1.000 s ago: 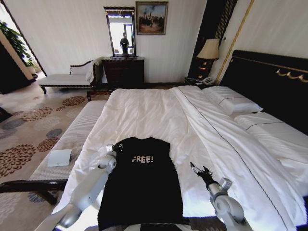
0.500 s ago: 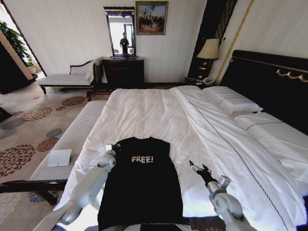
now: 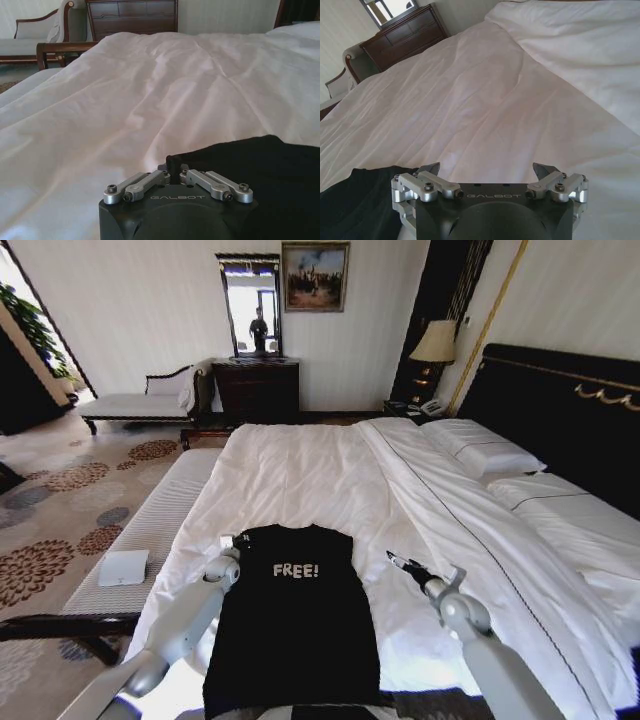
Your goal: Fold the clothes on the bed.
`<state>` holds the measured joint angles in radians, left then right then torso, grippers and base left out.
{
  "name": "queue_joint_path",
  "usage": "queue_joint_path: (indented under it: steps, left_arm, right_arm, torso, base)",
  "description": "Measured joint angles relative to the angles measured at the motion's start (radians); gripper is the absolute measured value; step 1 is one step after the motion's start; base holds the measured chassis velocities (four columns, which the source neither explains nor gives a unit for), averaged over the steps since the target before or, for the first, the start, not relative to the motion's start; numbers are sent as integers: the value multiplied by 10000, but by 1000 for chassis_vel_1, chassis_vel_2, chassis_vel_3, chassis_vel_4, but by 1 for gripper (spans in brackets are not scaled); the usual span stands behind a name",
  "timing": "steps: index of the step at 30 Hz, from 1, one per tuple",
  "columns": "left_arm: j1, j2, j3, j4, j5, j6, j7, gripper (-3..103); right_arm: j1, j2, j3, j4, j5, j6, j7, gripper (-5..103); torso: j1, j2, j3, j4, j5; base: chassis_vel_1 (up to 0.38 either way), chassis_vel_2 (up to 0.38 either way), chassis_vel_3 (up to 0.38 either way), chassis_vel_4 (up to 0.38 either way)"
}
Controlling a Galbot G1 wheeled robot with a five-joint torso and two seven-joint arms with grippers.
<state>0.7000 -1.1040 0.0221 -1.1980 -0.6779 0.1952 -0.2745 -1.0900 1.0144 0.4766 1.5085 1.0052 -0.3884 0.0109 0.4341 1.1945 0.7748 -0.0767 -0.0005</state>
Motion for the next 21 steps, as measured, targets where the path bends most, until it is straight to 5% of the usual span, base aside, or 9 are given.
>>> queue_joint_path:
  steps: [4,21]
  left_arm:
    - [56,-68,50,116,60,-15,-94,3]
    - [155,-106,145,-150,-142,-25,-322,3]
  right_arm:
    - [1219,87,-925,-1254,95,36,-643,100]
    - [2993,1731,-1771,-3108,361,-12,-1221,99]
  torso:
    - [0,0,0,-1,-2]
    - [1,0,-1,-2,-3]
  base:
    - [0,0,0,0]
    - [0,0,0,0]
